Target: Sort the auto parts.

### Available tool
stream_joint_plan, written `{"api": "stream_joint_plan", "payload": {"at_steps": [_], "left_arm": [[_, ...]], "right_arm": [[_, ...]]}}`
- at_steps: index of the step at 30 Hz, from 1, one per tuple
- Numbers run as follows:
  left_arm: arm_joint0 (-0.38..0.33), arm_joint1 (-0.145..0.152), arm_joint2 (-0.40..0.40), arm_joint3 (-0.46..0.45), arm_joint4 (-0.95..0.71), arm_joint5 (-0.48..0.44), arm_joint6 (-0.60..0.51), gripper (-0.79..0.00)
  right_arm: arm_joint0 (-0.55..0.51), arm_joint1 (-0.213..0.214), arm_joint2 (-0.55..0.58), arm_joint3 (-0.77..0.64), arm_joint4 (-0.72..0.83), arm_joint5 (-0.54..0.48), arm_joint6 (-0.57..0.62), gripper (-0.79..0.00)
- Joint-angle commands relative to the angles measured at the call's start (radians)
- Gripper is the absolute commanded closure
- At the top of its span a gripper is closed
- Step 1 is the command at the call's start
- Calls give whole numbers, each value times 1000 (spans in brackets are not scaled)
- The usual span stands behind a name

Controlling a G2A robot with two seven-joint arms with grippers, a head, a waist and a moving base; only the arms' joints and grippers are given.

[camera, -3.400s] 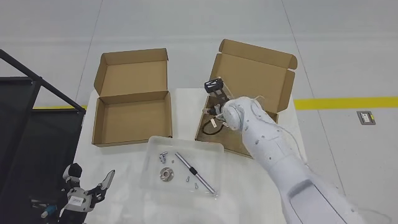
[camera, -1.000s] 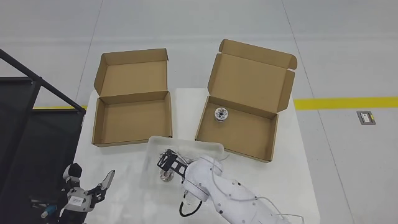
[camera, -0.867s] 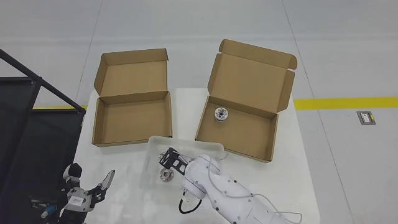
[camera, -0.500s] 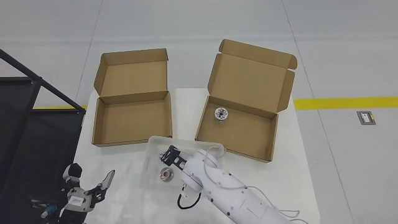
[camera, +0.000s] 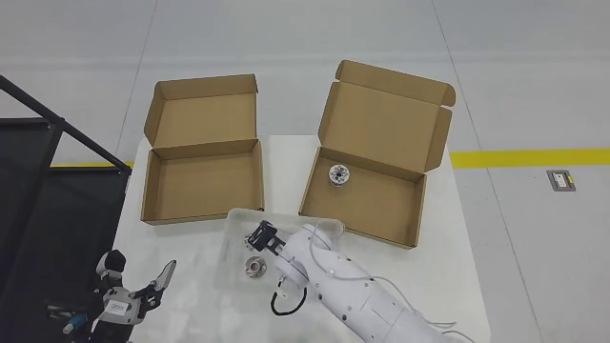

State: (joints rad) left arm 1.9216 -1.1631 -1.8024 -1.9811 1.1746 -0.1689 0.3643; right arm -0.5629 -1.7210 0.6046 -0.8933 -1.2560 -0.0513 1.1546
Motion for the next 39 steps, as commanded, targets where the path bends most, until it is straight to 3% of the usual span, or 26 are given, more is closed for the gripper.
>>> {"api": "stream_joint_plan", "payload": {"at_steps": [1,2,9,19,29,34,39], "left_arm": [[0,0,0,0,0,0,0,-785],[0,0,0,0,0,0,0,-785],[0,0,0,0,0,0,0,-785],[0,0,0,0,0,0,0,-785],[0,0,0,0,0,0,0,-785],[0,0,0,0,0,0,0,-785],[0,0,0,0,0,0,0,-785]], "right_arm": [[4,-2,5,5,4,-6,1,-37],[5,-3,8,7,5,-10,2,0],[-6,12,59,-83,21,-70,18,0],[-137,92,223,-497,33,-270,158,0],[-264,153,436,-865,-71,-306,36,0],[-310,174,569,-936,-100,-301,-121,0],[-310,174,569,-936,-100,-301,-121,0]]}}
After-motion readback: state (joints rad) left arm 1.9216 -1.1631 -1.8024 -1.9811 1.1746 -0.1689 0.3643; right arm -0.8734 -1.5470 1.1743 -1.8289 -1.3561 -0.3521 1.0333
